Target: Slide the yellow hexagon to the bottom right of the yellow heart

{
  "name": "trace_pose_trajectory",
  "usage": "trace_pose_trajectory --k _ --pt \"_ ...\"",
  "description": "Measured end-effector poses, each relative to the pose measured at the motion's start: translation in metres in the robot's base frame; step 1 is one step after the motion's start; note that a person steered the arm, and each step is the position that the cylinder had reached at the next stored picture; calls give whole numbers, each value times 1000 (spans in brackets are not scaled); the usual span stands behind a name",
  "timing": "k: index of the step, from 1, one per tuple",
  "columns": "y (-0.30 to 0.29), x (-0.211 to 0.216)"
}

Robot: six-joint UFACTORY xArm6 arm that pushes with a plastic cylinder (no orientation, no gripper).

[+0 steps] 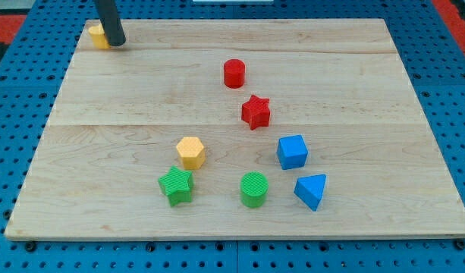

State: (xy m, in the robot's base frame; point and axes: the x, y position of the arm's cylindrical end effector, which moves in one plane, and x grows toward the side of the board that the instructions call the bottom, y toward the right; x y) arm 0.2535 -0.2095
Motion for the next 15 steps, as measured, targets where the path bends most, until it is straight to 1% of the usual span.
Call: trace_pose_trajectory --k 1,2,3,4,5,6,7,8,9,10,11,12,13,14,15 --pt "0 0" --pt "35 30" --pt "122 126" --pt "175 230" --pt "212 255" --pt "144 276" --pt "86 253" --pt "140 251" --pt "143 233" --pt "94 185" --pt "39 161" --pt "55 123" --pt "20 67" --pt "25 106" --pt "-10 71"
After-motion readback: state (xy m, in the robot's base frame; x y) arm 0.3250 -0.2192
